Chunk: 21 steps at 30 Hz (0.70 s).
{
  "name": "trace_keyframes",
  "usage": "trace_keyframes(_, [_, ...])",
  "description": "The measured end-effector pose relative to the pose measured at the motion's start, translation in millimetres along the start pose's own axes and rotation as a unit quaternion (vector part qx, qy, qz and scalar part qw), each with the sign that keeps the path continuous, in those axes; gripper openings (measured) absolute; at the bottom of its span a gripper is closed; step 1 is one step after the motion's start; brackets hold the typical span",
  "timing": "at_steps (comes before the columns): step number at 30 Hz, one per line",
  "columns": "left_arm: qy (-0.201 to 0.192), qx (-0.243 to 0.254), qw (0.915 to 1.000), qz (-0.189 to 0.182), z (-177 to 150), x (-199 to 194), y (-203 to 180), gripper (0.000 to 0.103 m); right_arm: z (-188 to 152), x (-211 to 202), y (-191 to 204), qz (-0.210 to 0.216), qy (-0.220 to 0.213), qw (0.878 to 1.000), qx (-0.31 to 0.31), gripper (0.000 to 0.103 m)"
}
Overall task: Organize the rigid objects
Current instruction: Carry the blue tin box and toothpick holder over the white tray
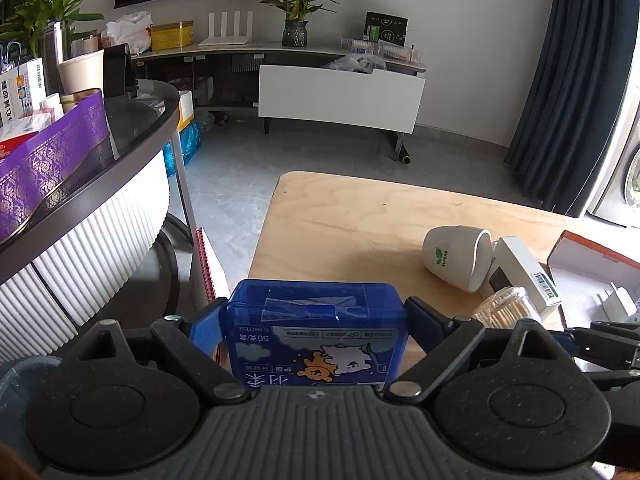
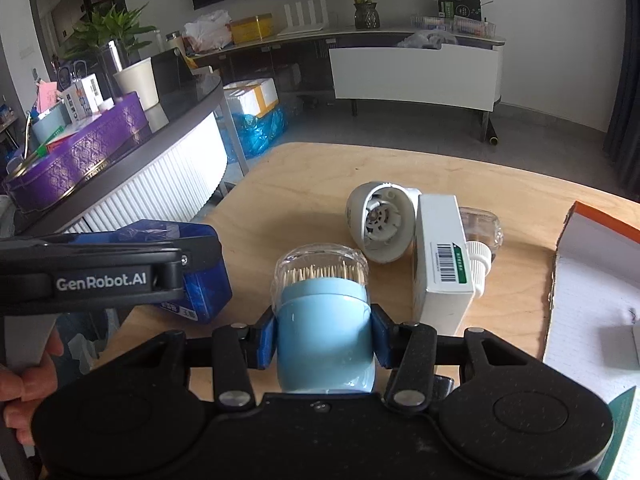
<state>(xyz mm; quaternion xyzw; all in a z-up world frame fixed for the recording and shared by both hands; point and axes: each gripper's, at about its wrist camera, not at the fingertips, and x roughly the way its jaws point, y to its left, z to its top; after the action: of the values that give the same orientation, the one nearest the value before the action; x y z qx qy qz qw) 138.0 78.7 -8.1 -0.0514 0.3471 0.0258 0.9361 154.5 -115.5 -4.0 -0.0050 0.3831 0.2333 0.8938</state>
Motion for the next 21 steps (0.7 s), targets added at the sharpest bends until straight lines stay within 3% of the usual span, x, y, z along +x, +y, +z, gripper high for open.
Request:
trace_keyframes(8, [-0.005,-0.003,0.9993,-0.038,-16,-35,-20,0.094,-19,-72,-11,0.0,-0.042,0.999,0.024,0.057])
trace_keyframes(21, [-0.019,0.02,0.9959,-0.086,-36,-80,-72,0.094,-67,-155,-36,-0.054,-0.075,0.994,0.058,0.057])
